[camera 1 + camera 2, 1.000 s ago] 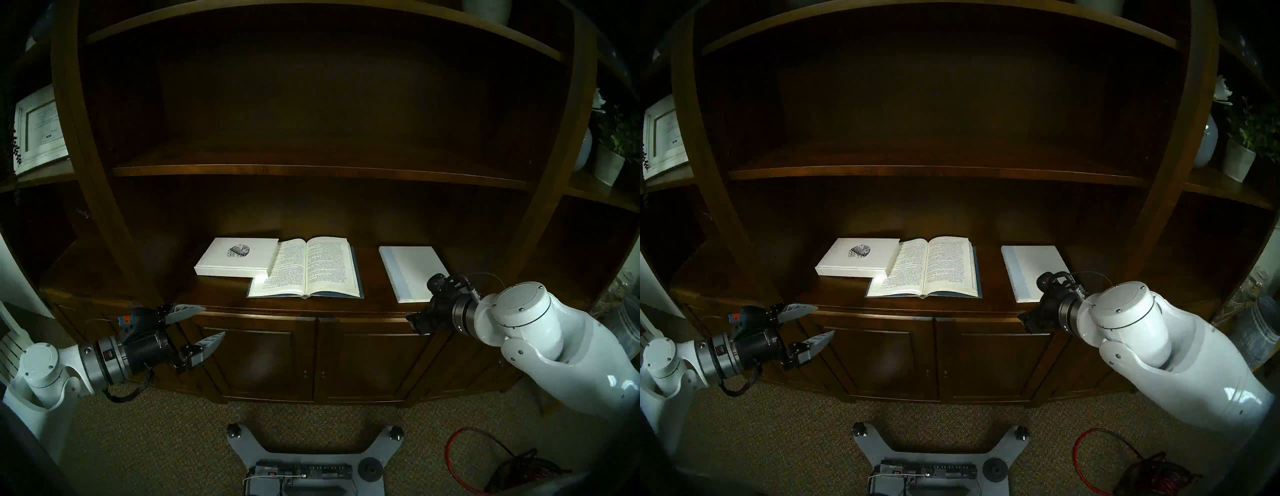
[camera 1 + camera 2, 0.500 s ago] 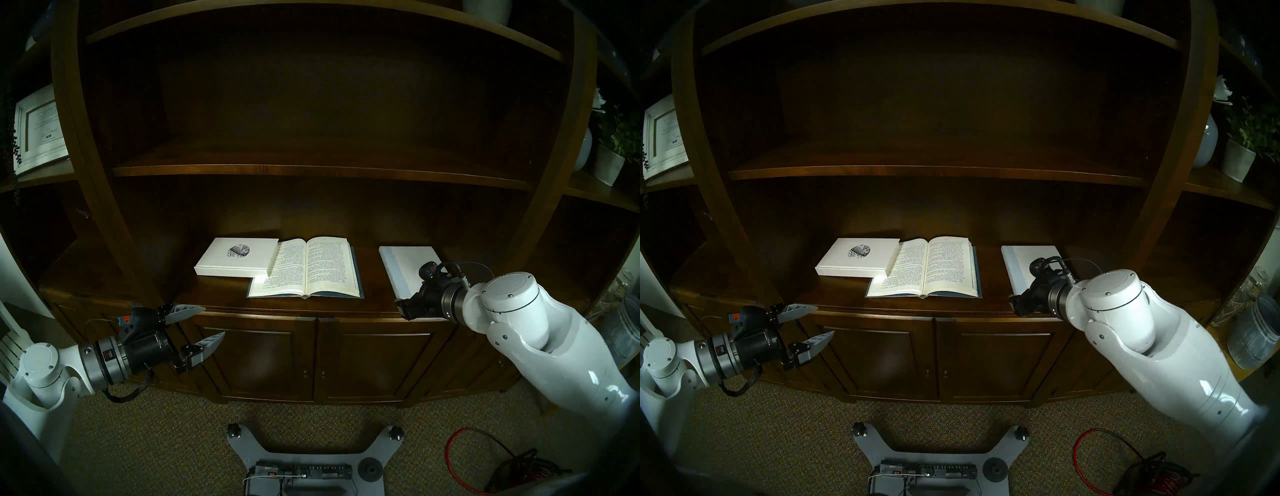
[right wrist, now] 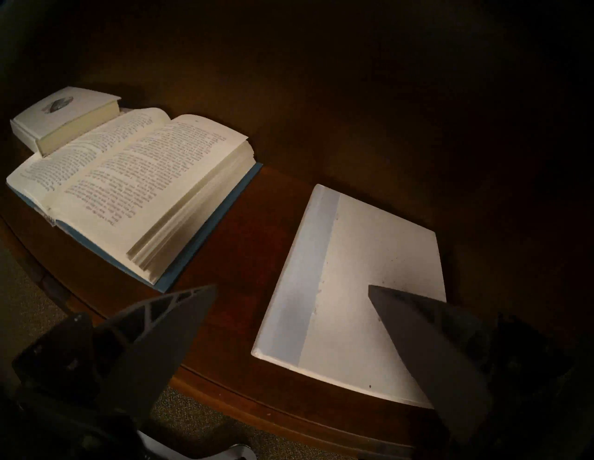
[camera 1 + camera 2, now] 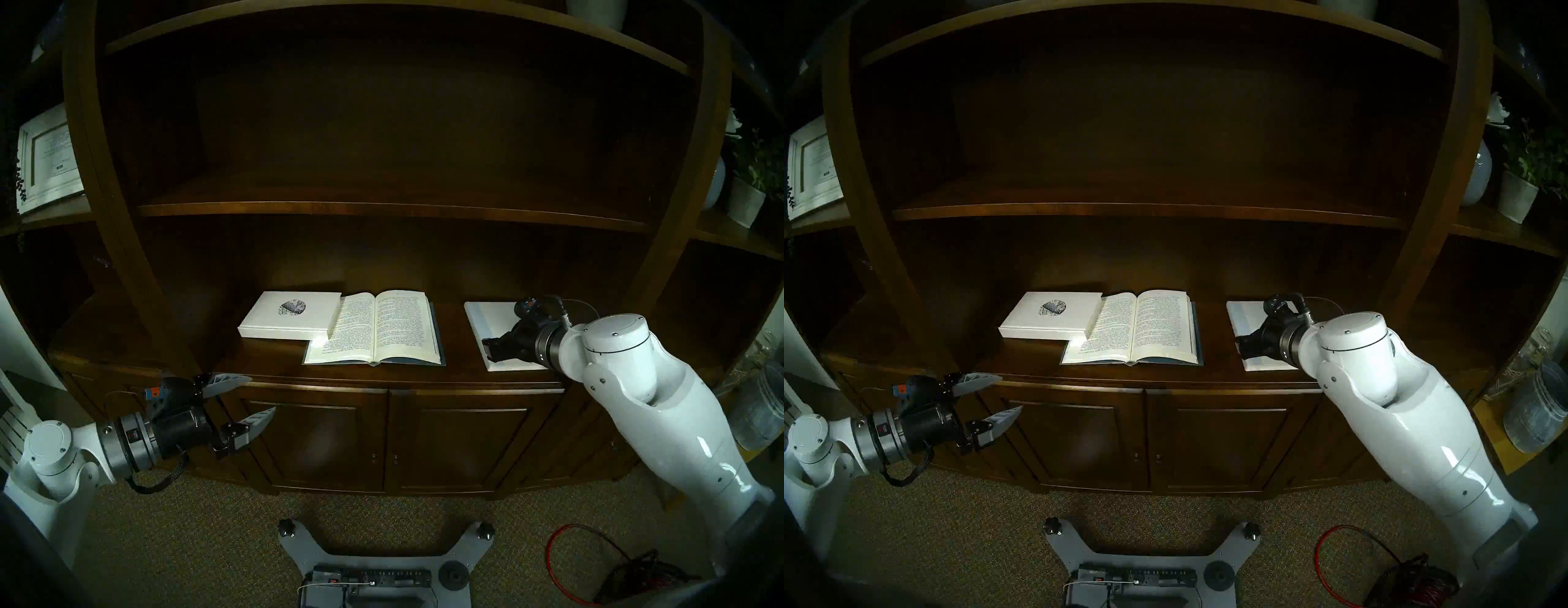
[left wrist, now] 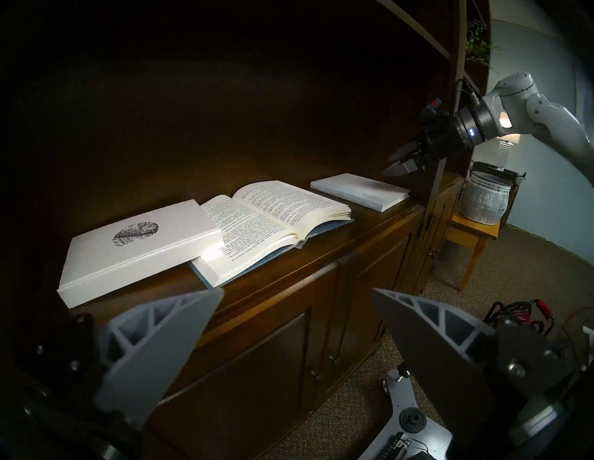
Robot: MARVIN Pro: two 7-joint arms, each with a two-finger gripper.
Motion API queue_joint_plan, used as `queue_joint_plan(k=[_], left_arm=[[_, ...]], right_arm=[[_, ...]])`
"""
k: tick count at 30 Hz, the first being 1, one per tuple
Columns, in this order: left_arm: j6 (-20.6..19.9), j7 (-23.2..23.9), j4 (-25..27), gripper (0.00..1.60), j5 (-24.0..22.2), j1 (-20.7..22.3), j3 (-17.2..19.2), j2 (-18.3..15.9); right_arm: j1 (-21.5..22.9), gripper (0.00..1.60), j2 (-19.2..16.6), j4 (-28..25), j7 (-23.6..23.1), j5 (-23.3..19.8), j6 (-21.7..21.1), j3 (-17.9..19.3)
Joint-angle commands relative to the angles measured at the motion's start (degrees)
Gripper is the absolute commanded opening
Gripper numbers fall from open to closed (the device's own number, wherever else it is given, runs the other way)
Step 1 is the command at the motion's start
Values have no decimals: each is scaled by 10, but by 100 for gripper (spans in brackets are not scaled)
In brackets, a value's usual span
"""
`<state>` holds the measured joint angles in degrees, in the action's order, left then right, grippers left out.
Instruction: Close the books and align them horizontally on the shelf
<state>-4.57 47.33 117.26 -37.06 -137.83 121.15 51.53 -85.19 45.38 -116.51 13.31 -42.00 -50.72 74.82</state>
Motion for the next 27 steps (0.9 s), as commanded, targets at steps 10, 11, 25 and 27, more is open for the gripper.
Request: queue_joint_plan(k=[10, 11, 25, 27], left_arm=[[2, 0, 6, 160, -2, 5, 3, -1], [2, 0, 6, 160, -2, 5, 3, -1], [2, 0, 6, 160, -2, 5, 3, -2], [3, 0, 6, 160, -2, 5, 3, -2]], right_arm=[[96, 160, 107, 62, 21, 38, 7, -1], [108, 160, 113, 71, 23, 40, 3, -6], [164, 160, 184, 148, 48, 78, -10, -8], [175, 160, 193, 164, 51, 83, -15, -9]])
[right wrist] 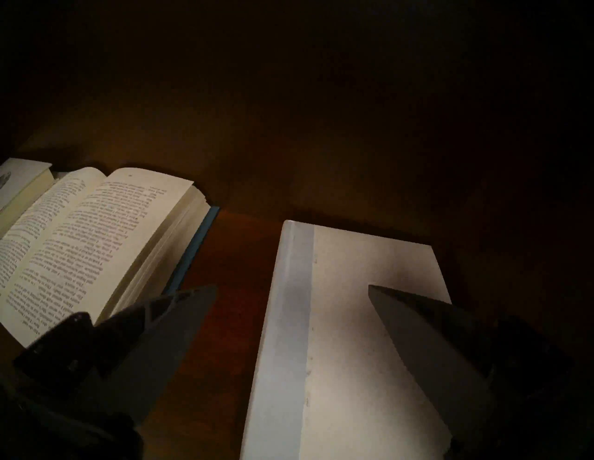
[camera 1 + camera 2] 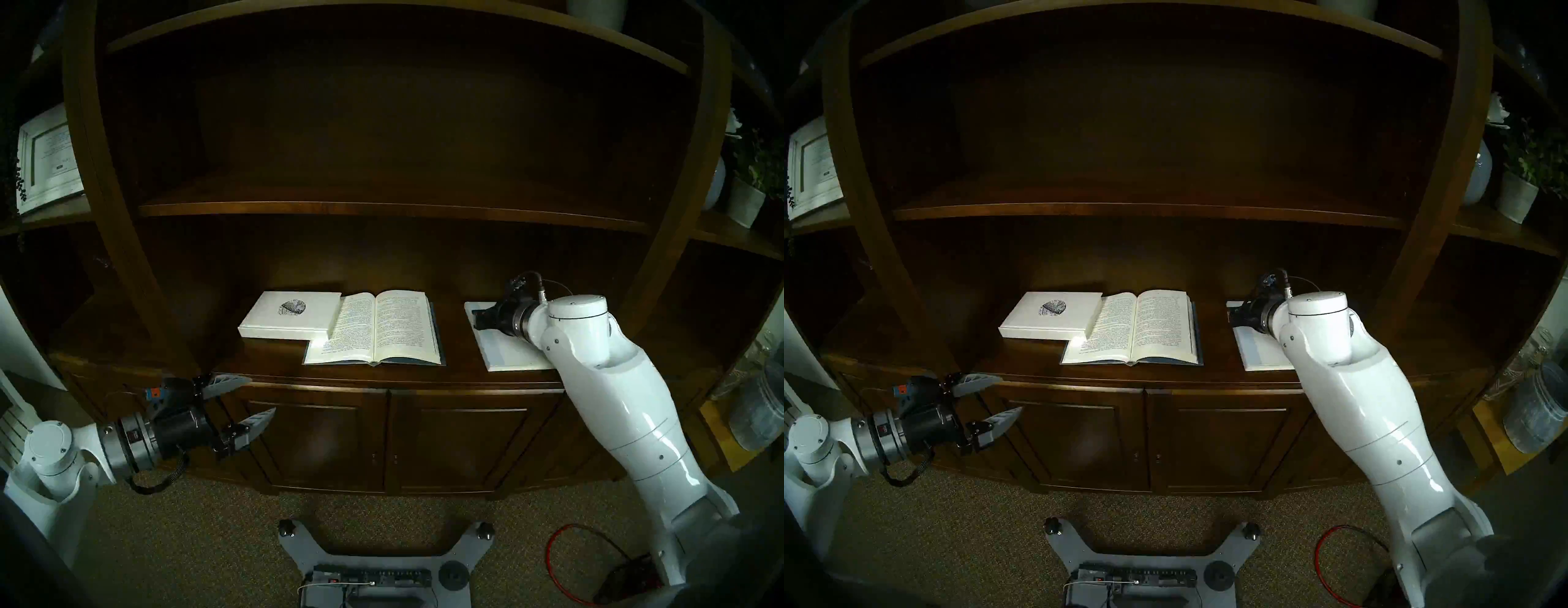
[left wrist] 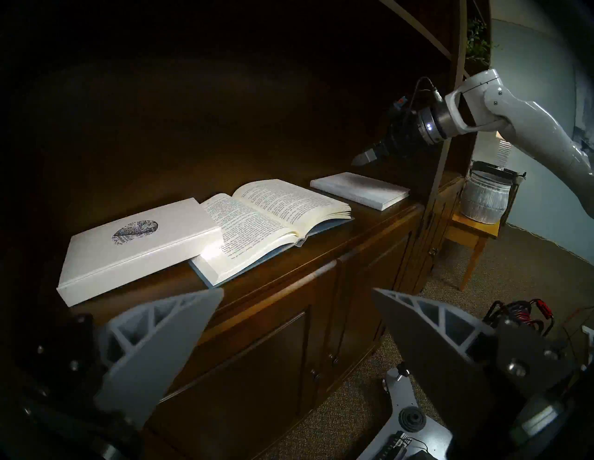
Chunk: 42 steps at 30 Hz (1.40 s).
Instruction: Close the books and align them horizontally on the shelf
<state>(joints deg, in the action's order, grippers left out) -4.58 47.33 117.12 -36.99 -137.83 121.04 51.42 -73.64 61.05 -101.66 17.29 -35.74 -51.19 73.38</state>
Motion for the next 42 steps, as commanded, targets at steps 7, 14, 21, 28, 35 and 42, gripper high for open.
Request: queue_joint_plan(k=[7, 14, 21, 28, 35, 42], left_arm=[[3, 0, 8, 160, -3, 5, 4, 0], [3, 0, 8, 160, -3, 5, 5, 0], [3, 0, 8, 160, -4, 5, 5, 0], [3, 0, 9, 160, -4, 4, 5, 0], [3, 1, 9, 160, -4, 4, 6, 1], [3, 1, 10, 160, -5, 4, 6, 1]], right_arm=[[90, 160, 62, 60, 22, 40, -35, 7], [103, 160, 86, 84, 27, 60, -38, 15], [148, 160, 97, 140, 27, 68, -38, 7], [163, 160, 103, 179, 24, 74, -38, 18], [191, 160, 95, 226, 8, 65, -38, 1], [214, 160, 83, 265, -6, 52, -38, -18]])
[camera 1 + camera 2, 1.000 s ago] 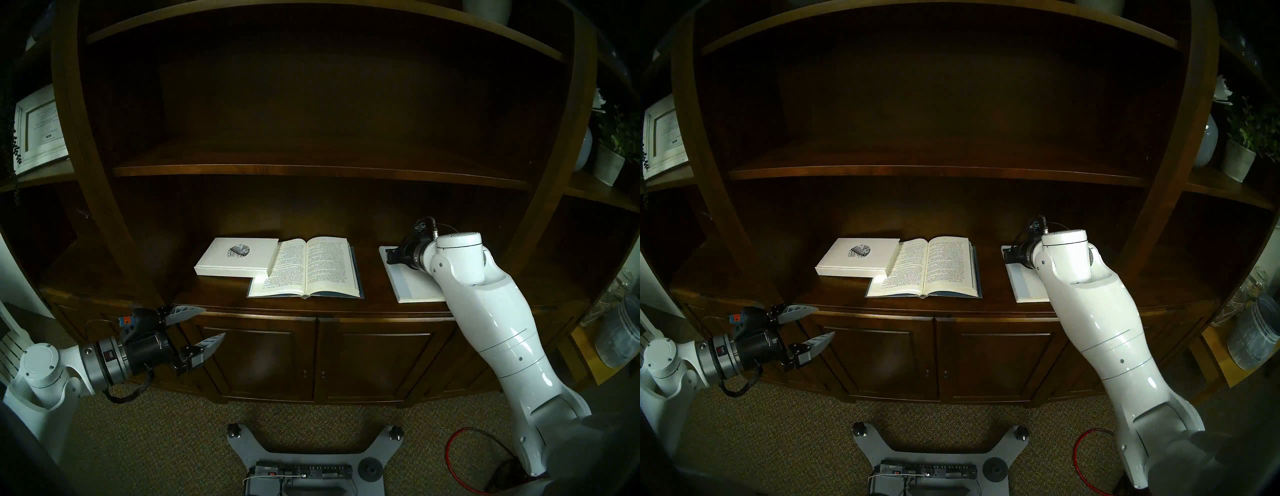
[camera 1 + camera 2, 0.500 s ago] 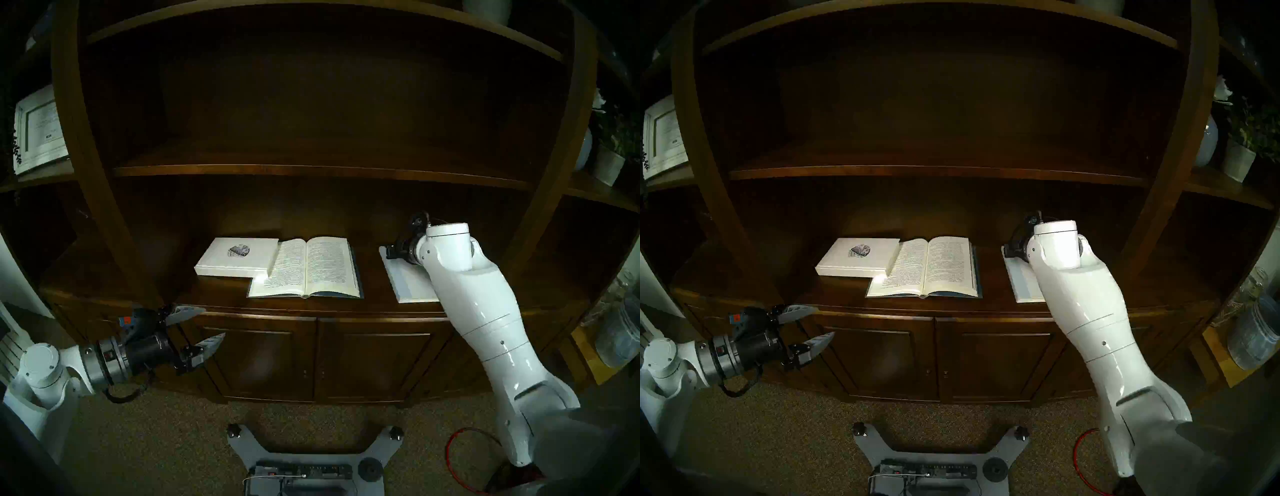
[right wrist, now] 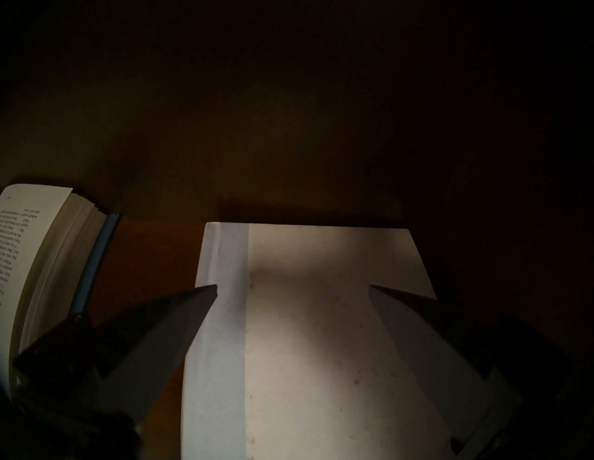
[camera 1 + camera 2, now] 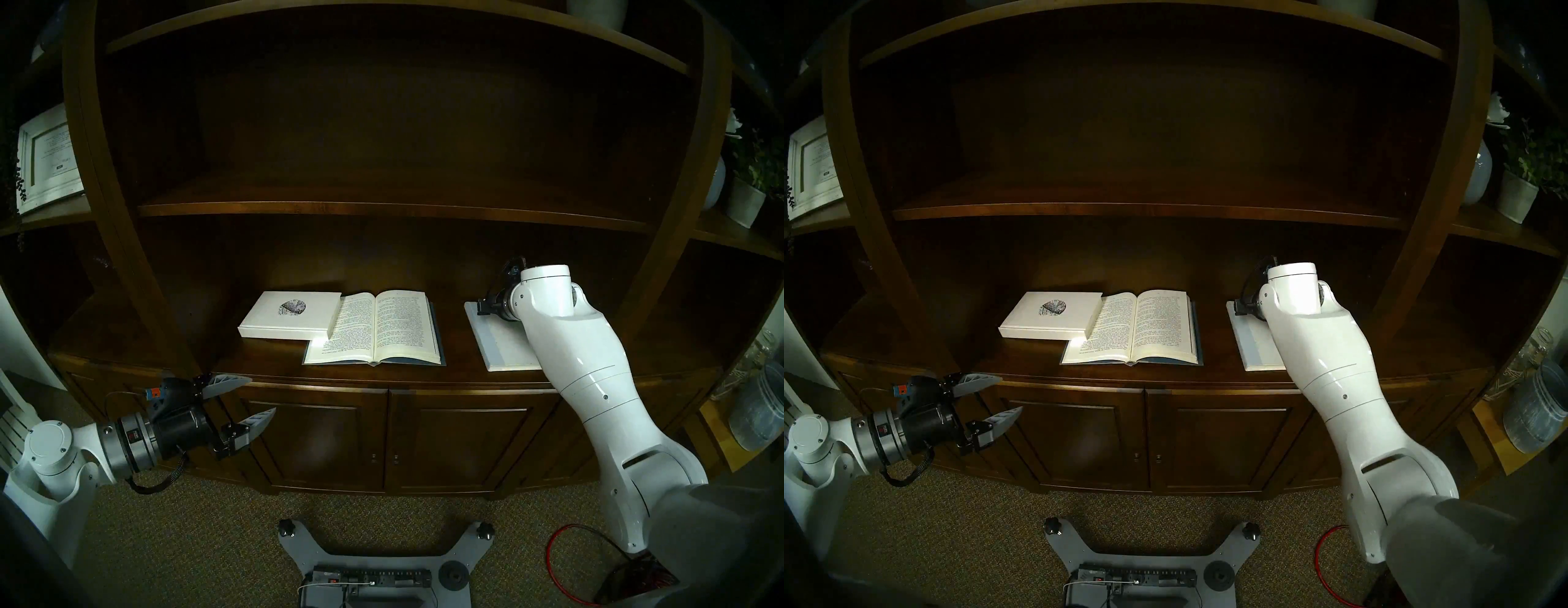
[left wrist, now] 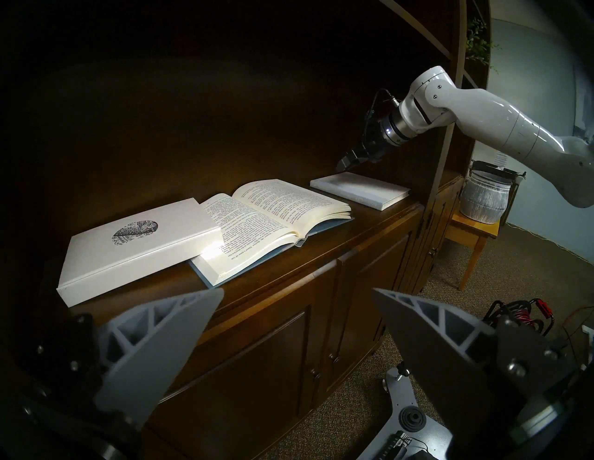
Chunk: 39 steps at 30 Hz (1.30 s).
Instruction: Close the books and align them horizontally on the shelf
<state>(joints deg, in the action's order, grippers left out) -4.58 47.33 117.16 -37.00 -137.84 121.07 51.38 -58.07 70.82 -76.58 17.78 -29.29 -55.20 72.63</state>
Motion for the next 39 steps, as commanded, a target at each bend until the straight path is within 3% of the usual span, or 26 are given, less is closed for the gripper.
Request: queue_joint_plan(k=[1, 16, 27, 39], left_arm=[[3, 1, 9, 160, -4, 4, 6, 1], [3, 1, 10, 160, -5, 4, 6, 2], [3, 1, 10, 160, -5, 4, 6, 2], [3, 1, 10, 160, -5, 4, 6, 2]], right_arm=[[59, 160, -16, 17, -12, -14, 2, -13], [60, 160, -58, 18, -27, -68, 2, -57], [65, 160, -78, 34, -11, -109, 2, -57], [109, 160, -71, 118, -30, -150, 2, -90]])
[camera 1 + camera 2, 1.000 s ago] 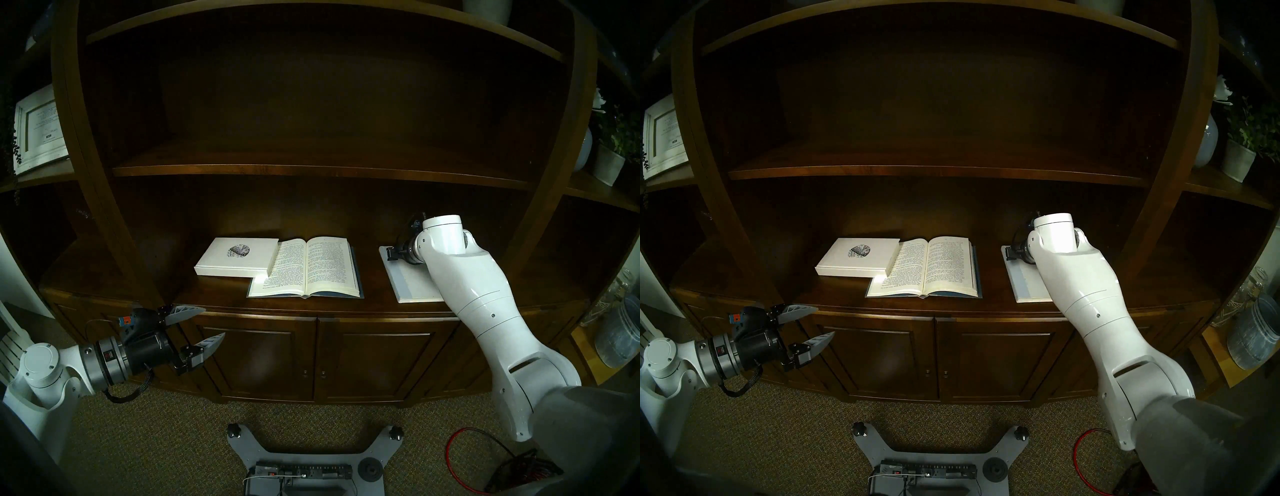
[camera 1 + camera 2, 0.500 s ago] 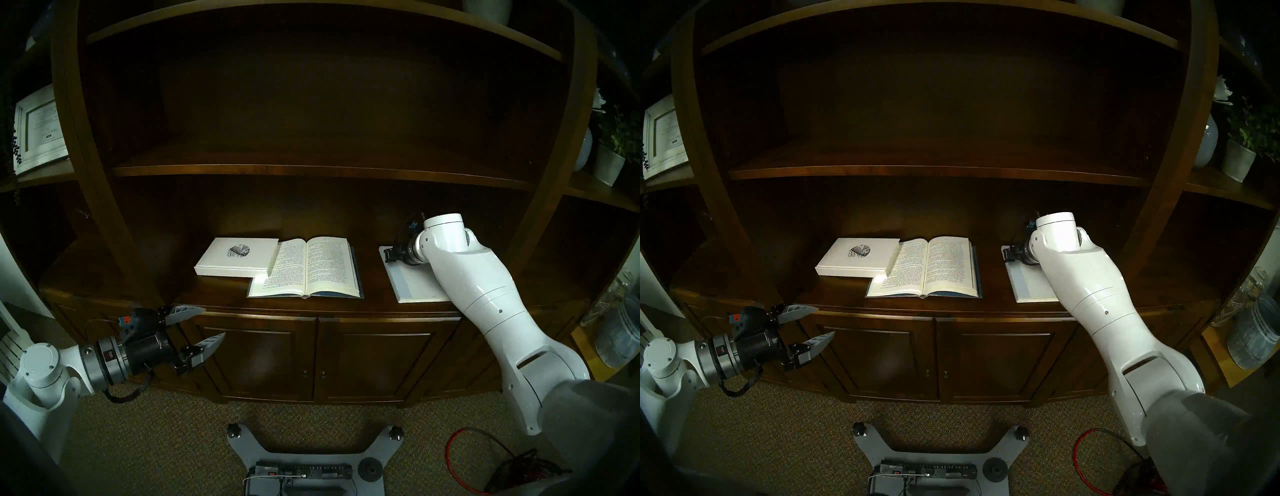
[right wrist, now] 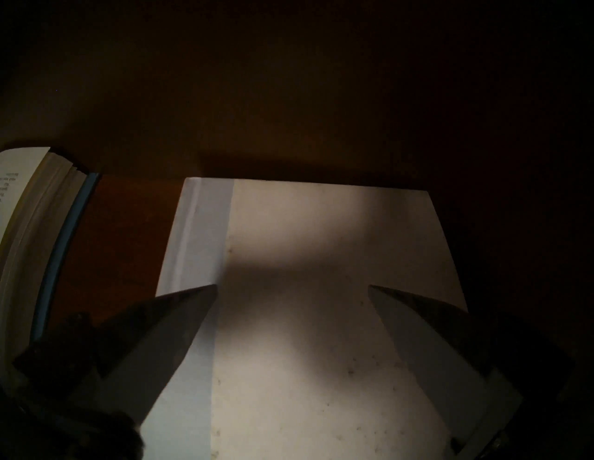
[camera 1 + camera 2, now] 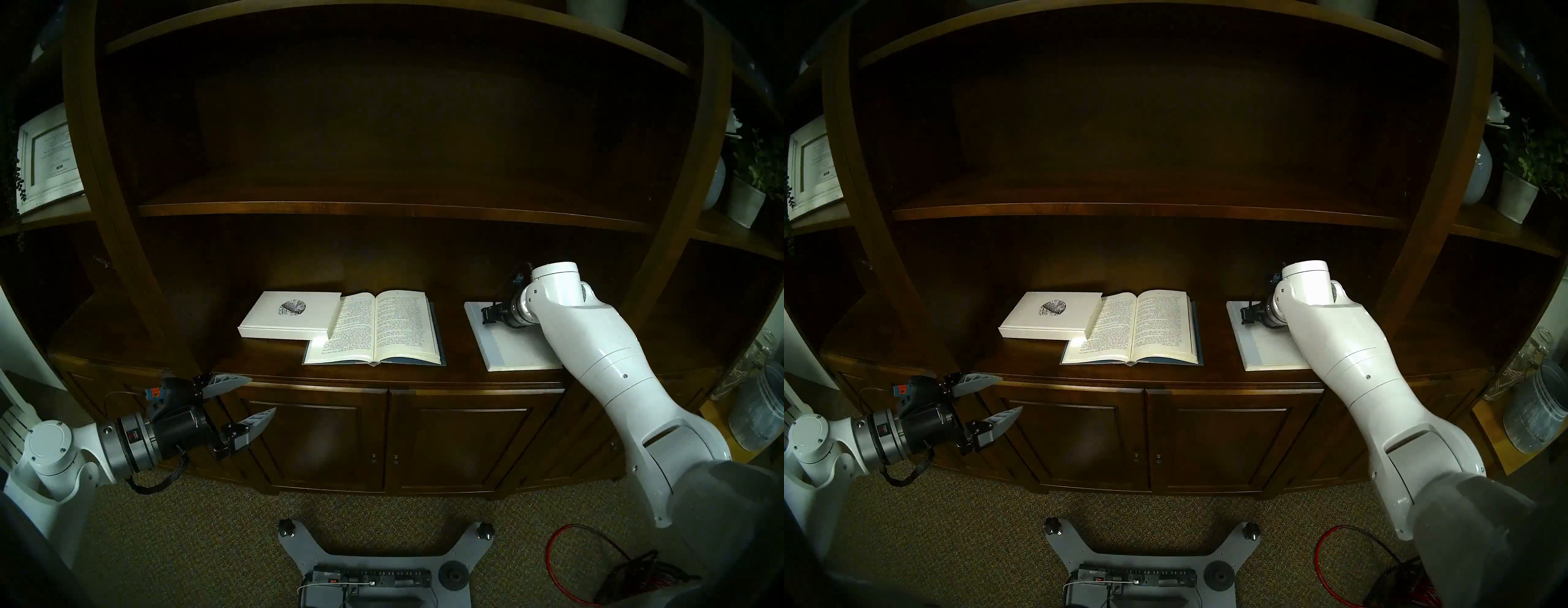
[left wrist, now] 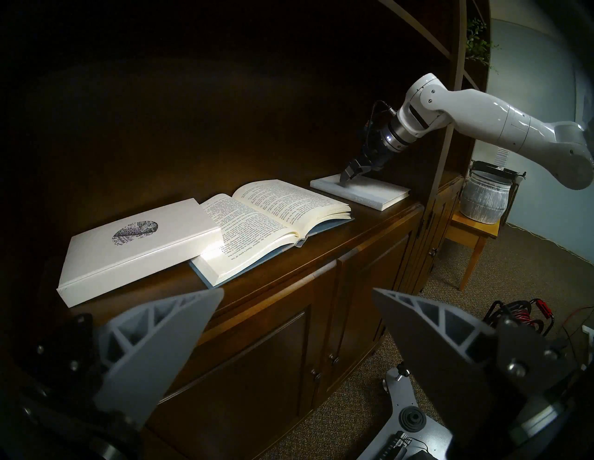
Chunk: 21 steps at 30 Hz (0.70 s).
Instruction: Close the books and align them horizontally on the shelf
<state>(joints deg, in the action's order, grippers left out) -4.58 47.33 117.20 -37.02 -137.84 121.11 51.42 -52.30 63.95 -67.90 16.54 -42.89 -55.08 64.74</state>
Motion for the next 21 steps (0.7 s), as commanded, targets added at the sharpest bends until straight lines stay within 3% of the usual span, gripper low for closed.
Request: queue_joint_plan(k=[1, 8, 21], left_arm=[[3, 1, 9, 160, -5, 4, 6, 2], [3, 1, 10, 160, -5, 4, 6, 2], [3, 1, 9, 160, -4, 4, 6, 2]], right_arm=[[55, 160, -5, 38, -23, -19, 1, -16], [60, 160, -31, 42, -64, -51, 1, -61], [31, 160, -105, -60, -122, -125, 1, -144]])
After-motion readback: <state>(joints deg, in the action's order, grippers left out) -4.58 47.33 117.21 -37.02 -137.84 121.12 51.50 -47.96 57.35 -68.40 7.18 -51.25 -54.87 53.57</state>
